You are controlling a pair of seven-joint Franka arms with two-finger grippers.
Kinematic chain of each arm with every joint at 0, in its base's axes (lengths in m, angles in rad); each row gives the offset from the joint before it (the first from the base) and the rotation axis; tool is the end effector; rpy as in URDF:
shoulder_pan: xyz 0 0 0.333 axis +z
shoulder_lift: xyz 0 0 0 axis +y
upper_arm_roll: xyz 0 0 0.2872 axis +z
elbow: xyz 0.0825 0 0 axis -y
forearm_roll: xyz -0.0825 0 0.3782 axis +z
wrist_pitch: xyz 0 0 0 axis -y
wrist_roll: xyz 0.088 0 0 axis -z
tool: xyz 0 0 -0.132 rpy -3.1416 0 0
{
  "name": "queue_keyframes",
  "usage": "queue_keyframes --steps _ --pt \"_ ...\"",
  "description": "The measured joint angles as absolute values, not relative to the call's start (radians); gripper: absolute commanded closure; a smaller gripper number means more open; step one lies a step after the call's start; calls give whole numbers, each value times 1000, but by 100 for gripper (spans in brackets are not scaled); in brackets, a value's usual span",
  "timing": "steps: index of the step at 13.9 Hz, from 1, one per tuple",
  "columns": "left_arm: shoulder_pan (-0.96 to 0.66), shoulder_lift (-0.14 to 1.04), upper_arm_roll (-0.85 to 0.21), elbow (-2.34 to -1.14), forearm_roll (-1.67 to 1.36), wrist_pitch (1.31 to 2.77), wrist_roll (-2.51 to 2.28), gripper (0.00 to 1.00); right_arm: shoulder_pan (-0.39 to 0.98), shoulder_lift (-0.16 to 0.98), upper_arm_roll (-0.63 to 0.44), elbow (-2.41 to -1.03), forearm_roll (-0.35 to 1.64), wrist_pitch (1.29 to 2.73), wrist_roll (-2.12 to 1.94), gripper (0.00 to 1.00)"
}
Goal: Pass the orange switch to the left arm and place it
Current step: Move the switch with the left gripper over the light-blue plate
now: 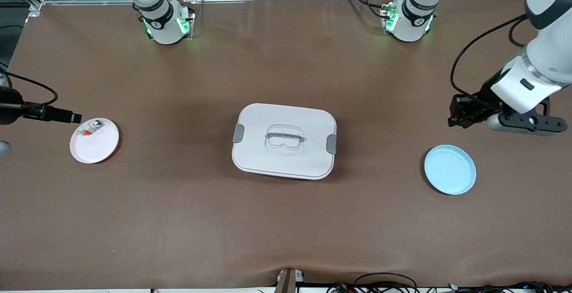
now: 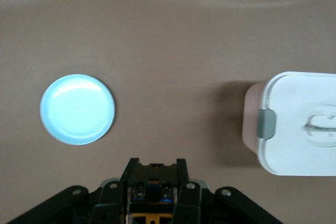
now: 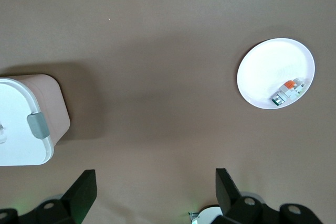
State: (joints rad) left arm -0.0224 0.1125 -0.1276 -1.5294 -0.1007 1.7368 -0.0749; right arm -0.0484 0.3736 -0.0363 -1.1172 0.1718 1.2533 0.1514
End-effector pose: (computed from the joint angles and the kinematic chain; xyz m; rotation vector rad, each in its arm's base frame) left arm 0.5894 -0.0973 0.5427 3.0133 -0.0930 0.1242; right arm 0.6066 -0.0211 0.5358 -2.9576 0.2981 0.3623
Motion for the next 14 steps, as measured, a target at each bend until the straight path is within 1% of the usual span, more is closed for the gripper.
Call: queue_keyframes --steps 6,10,14 --pt "25 108 -126 -1520 21 1653 -80 100 -48 374 -32 -1117 171 1253 148 0" --pt "91 119 -124 -1531 28 1637 -111 100 -49 371 -33 -1116 141 1253 83 0" --pt "126 156 -126 -1533 39 1641 -437 100 -46 363 -22 -1110 55 1242 29 0"
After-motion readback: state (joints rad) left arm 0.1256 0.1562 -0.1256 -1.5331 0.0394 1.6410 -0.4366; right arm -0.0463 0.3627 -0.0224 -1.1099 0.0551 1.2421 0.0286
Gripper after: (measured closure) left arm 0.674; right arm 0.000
